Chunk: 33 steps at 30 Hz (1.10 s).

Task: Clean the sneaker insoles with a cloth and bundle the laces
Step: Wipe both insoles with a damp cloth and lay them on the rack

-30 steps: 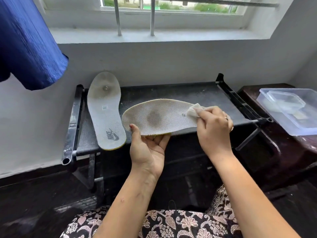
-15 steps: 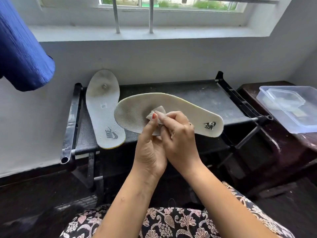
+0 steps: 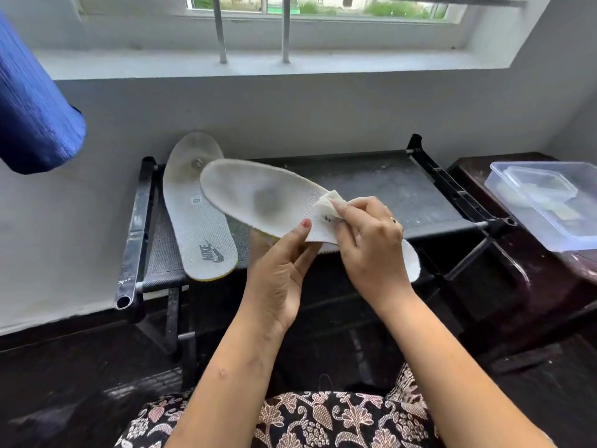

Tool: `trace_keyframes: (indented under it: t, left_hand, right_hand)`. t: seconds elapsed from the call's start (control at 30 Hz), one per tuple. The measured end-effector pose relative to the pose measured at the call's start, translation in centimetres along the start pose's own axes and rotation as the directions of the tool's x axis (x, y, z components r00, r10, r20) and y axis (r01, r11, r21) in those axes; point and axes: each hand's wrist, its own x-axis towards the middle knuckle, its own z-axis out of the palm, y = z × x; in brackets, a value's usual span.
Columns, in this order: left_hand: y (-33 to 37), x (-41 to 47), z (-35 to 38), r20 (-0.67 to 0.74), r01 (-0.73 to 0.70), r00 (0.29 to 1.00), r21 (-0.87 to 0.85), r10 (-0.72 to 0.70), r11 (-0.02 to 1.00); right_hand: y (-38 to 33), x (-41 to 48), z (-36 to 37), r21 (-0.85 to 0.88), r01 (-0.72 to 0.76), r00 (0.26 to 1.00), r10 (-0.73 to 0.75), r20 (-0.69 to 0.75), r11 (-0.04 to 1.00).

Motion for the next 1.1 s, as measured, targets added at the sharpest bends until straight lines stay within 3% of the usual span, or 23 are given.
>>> trace_keyframes:
  t: [0.2,0.3,0.47,0.67,0.93,1.1]
  left_hand:
    - [-0.2,0.4,0.0,0.053,-0.028,0.998,-0.053,0.031,0.998]
    - [-0.5,0.3,0.3,0.032,-0.018,0.999,-0.038,0.019,0.999]
    - [-0.5,0.2,1.2,-0.071,0.006,0.997,-0.087,-0.012,0.996]
    - [-0.8,0.3,0.9,-0.022,0.045,0.999,-0.1,-0.048,0.994]
    - [-1.6,0.2,0.7,0.092,0.051,0.994,0.005,-0.051,0.999]
    - [-1.3,0.7,-0.4,0.125,0.041,0.991,-0.03,-0.037,0.999]
  right_hand:
    - [-1.6,-0.7,0.5,0.225,-0.025,0.986,-0.013,0.166,0.974]
    - [-2.1,-0.6,0.5,0.299,-0.041,0.988,-0.006,0.155,0.953]
    - [-2.6,-1.2,1.4,0.25,0.059,0.982,-0.1,0.158,0.967]
    - [-1.6,-0.8,1.6,0.195,0.139,0.972,-0.172,0.161,0.971]
    - [-0.3,0.6,1.0,0.131,-0.019,0.998,0.01,0.068,0.991]
    - [-2.8,-1.1,1.8,0.211,0.134,0.975,-0.167,0.145,0.968]
